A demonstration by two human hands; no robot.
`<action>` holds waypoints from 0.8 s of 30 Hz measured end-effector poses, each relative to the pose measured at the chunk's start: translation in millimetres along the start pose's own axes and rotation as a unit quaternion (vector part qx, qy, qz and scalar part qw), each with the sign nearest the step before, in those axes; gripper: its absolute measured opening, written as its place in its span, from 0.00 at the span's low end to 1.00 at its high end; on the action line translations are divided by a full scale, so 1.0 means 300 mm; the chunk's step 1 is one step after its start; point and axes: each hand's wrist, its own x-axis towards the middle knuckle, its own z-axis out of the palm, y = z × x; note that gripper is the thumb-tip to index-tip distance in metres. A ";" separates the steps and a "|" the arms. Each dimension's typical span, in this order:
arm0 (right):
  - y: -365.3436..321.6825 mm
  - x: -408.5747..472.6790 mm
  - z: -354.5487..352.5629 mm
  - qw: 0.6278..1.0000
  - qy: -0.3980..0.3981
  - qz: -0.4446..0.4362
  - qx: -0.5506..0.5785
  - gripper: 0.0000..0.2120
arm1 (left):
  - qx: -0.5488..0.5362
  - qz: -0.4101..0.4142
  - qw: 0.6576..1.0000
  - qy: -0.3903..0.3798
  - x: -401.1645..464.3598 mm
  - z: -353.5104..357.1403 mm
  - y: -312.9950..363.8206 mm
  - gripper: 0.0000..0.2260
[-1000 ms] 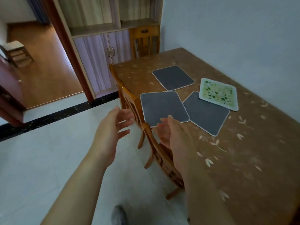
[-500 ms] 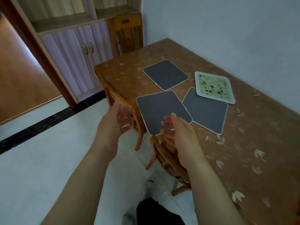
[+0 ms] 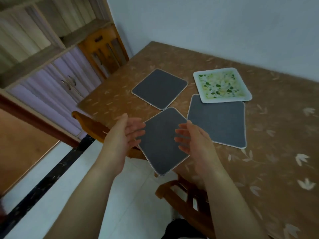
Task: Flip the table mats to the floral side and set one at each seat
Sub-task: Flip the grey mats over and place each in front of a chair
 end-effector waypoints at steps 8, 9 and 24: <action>-0.126 0.230 -0.117 0.994 0.062 0.009 0.085 0.17 | 0.097 0.002 0.992 -0.077 0.215 0.248 0.112 0.21; -0.126 0.245 -0.137 0.993 0.073 0.010 0.092 0.17 | 0.107 0.002 0.990 -0.088 0.234 0.278 0.124 0.20; -0.020 0.288 -0.158 0.935 0.304 0.031 0.180 0.17 | 0.182 -0.017 0.920 -0.346 0.562 0.527 0.044 0.20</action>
